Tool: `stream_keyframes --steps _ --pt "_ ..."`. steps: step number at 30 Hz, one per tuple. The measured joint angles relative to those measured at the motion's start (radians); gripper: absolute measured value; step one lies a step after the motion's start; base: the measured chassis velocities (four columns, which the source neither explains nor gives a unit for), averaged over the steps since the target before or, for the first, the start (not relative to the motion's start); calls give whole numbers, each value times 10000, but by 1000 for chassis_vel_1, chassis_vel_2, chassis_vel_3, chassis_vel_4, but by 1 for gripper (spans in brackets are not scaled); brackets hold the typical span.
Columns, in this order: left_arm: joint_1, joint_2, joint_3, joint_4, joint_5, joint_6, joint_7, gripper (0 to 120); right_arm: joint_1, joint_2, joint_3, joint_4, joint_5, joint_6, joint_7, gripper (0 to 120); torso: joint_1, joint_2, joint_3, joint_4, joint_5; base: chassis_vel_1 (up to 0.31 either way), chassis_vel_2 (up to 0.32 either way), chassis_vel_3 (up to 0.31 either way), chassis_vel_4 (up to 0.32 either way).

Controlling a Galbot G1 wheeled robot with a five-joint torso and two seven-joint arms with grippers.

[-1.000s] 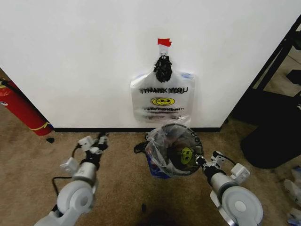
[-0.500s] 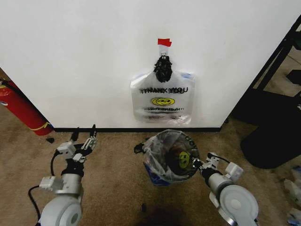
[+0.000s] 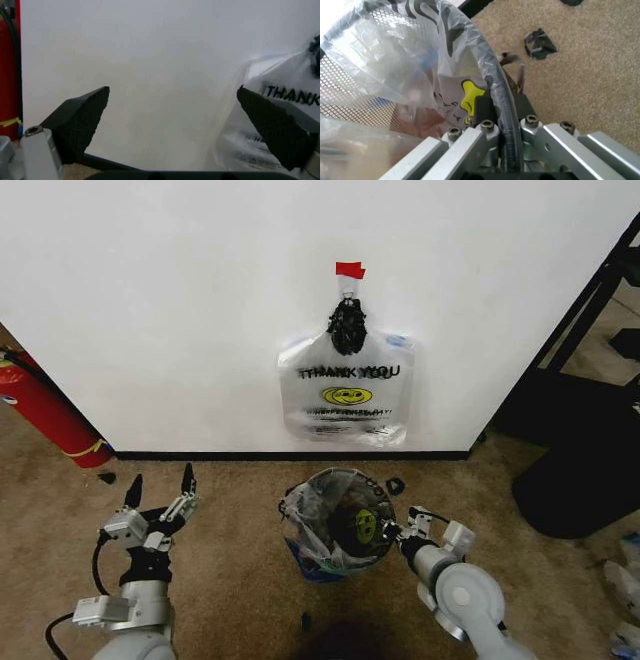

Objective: Pick up the garbage bag from the wall and place it over the trash bin.

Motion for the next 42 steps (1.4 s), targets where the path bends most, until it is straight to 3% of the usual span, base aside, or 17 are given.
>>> stream_keyframes --steps 9,12,18,30,34,42 --pt "-28 33 197 5 -133 35 -99 100 187 -15 -61 -256 -153 145 -24 0 0 0 0 0 -1 0 0 0 0" --pt "-95 42 208 29 -222 56 -123 100 192 -4 -60 -256 -167 146 -99 7 0 0 0 0 0 0 0 0 0" --pt "-188 101 216 141 -393 81 -150 100 125 -1 -18 -196 -267 136 -301 34 0 0 0 -1 -1 0 0 0 0" --pt "-169 43 275 73 -560 174 -192 100 24 -18 14 -122 -424 207 -457 72 0 0 0 0 0 0 0 0 0" --pt "-140 19 293 23 -548 190 -192 100 -49 -52 22 -124 -506 210 -581 91 0 0 0 0 -1 0 0 0 0" --pt "-127 7 293 -28 -540 207 -188 100 -82 -80 9 -124 -654 211 -691 100 0 0 0 0 0 0 0 0 0"
